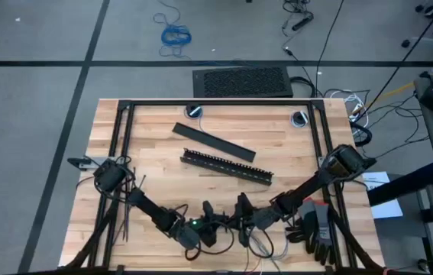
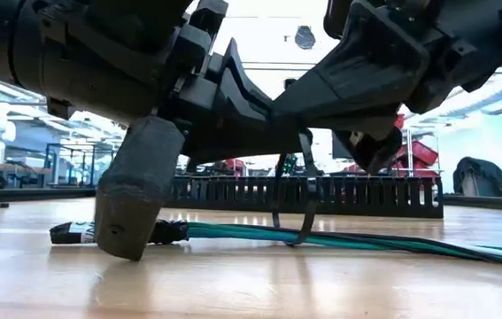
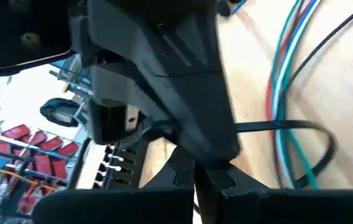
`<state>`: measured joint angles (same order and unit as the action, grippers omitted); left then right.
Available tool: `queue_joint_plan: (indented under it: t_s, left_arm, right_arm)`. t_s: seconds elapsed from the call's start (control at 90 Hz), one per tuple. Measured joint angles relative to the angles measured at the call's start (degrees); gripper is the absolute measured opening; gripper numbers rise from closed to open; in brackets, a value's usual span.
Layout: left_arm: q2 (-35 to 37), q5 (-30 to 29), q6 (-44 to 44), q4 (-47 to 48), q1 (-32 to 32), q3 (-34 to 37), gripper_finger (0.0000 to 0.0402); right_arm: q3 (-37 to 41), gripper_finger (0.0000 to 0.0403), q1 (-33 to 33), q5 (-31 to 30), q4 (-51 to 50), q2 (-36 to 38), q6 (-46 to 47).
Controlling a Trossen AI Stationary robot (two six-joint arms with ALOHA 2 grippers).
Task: Ziptie cables
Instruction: Wrap the cable wires with the black zip tie
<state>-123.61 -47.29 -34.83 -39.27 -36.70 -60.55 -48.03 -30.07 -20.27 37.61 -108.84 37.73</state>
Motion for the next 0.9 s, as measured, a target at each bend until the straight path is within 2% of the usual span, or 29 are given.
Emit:
queue_joint_plan:
  t_s: [0.411,0.756,0.9]
  left_arm:
    - [-0.02,0.23,2.96,0.66,0.2,-0.04,0.0]
    - [-0.04,-0.15,2.99,0.66,0.25,-0.07,0.0]
    - [-0.04,-0.32,3.02,0.67,0.25,-0.07,0.0]
  right_arm:
    - [0.09,0.0006,-0.77,0.0,-0.23,-0.02,0.42]
    - [0.02,0.0093,-2.95,0.27,-5.88,-0.02,0.9]
    - [0.07,0.0113,-3.43,0.92,-6.2,-0.02,0.76]
